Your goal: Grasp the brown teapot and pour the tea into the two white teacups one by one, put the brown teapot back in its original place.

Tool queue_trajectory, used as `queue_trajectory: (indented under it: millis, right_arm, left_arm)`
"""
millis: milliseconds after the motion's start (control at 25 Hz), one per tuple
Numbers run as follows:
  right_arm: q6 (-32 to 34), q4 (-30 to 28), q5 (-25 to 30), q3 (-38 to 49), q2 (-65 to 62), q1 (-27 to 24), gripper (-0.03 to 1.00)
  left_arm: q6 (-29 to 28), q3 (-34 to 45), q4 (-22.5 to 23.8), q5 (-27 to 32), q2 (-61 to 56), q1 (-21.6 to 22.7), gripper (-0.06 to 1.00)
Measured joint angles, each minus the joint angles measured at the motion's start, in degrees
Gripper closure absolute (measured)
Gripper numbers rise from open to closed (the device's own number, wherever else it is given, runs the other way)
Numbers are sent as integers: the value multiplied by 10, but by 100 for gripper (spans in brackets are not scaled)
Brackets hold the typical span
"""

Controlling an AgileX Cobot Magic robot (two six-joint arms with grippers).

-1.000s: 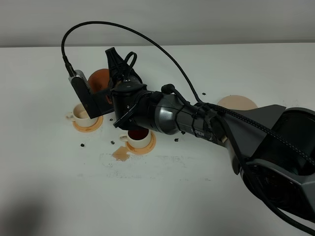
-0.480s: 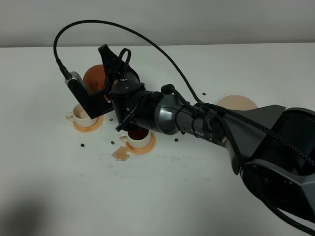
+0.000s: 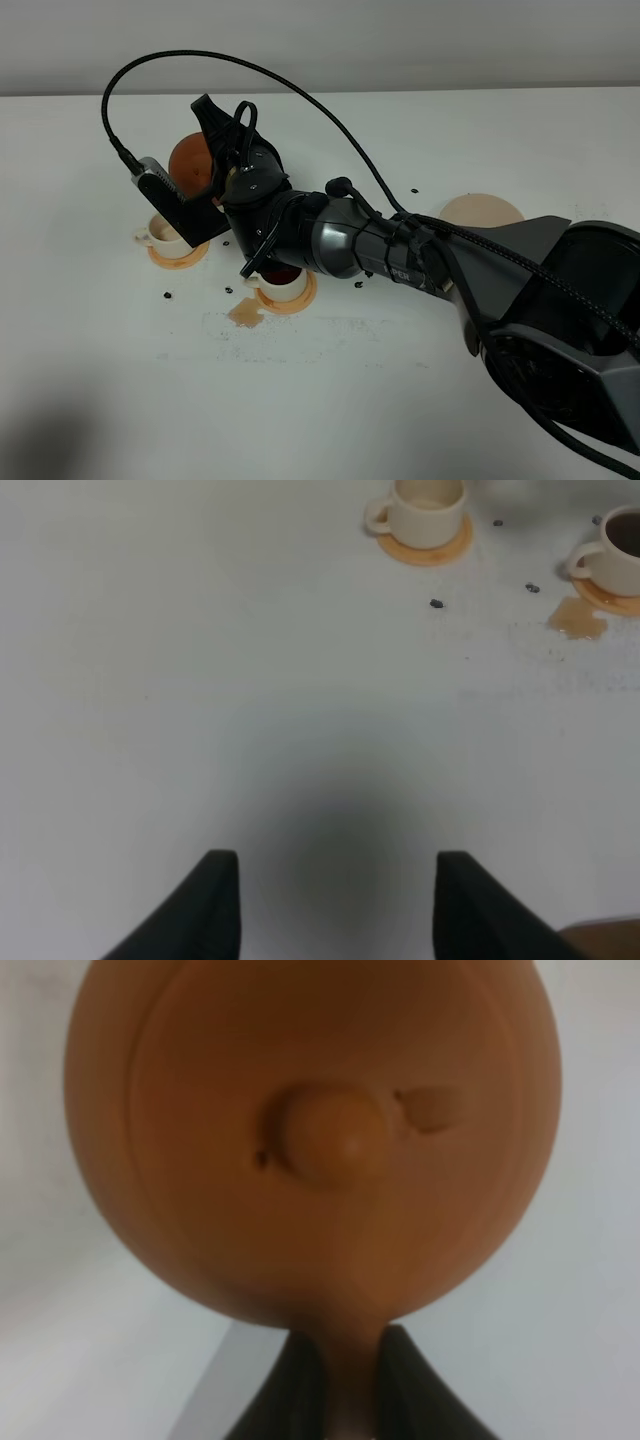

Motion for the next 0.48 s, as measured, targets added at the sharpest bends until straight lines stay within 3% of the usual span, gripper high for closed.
queue_trajectory:
  millis: [480]
  right_arm:
    - [0, -55, 5, 0, 12, 7, 85]
  left_arm:
    - [0, 0, 0, 0, 0, 0, 48]
